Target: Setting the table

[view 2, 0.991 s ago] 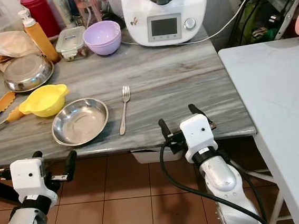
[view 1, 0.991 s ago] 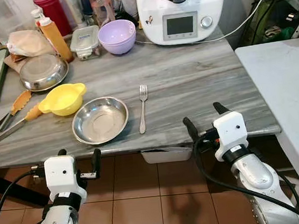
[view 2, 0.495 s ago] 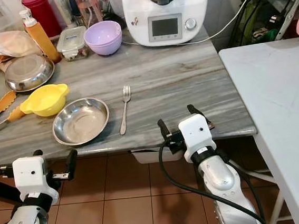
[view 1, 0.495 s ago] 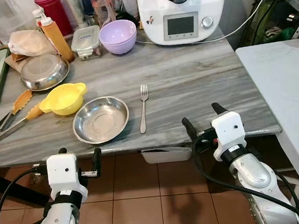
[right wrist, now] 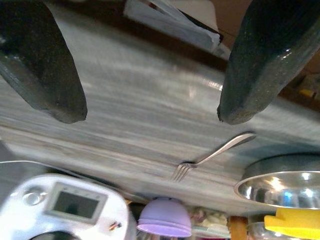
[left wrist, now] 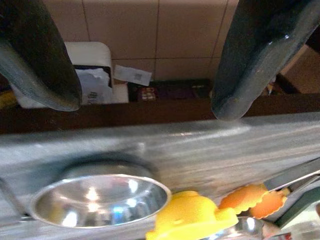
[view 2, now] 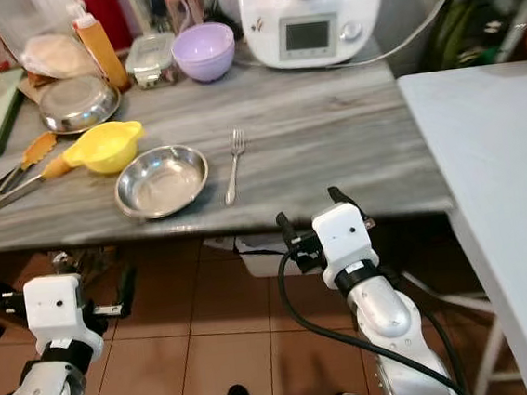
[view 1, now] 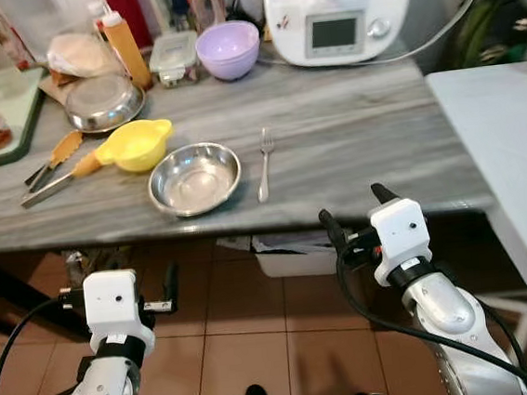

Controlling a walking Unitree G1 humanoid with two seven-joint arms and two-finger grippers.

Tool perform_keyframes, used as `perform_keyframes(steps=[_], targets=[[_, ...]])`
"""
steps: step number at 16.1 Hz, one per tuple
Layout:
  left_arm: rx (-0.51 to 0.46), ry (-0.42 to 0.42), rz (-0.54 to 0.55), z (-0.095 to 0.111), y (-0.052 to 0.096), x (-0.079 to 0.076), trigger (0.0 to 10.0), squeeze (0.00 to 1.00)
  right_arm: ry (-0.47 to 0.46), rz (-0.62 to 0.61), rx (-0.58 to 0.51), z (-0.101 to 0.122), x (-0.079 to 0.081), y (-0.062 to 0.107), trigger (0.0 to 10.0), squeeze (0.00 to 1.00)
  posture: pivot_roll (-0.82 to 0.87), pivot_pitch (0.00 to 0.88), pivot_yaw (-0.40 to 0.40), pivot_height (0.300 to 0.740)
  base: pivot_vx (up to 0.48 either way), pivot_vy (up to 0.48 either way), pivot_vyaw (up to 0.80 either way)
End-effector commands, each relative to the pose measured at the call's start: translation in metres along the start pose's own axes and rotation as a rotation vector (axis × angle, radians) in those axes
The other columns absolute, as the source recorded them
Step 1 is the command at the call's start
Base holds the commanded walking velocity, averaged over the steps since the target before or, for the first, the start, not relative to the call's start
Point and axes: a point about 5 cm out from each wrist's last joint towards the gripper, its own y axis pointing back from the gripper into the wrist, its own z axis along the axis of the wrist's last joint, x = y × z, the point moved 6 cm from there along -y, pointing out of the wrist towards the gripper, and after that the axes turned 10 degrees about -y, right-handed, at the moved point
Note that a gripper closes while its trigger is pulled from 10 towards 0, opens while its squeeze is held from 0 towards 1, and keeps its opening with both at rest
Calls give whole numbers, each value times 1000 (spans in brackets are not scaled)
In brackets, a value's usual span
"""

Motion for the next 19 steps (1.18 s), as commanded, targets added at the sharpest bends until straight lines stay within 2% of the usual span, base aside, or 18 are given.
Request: perform_keyframes(steps=[1, 9, 13, 17, 19], targets=[[26, -16, 1, -6, 2, 2, 10000, 0, -3, 13, 15, -4, 5, 1, 10000, 0, -149, 168, 122, 740, -281, 0, 0], [27, -16, -7, -7, -1, 0, 10000, 0, 6, 13, 16, -5, 2, -1, 10000, 0, -151, 163, 121, 740, -176, 0, 0], [27, -18, -7, -7, -3, 1, 10000, 0, -33, 39, 45, -8, 1, -2, 10000, 0, -152, 157, 126, 740, -217, 0, 0], [26, -24, -5, -8, -6, 2, 10000, 0, 39, 30, 42, -4, -4, -11, 10000, 0, -147, 146, 122, 740, -152, 0, 0], [23, -24, 5, -7, -6, 5, 10000, 0, -30, 17, 46, -7, -4, -13, 10000, 0, -138, 139, 122, 740, -302, 0, 0]])
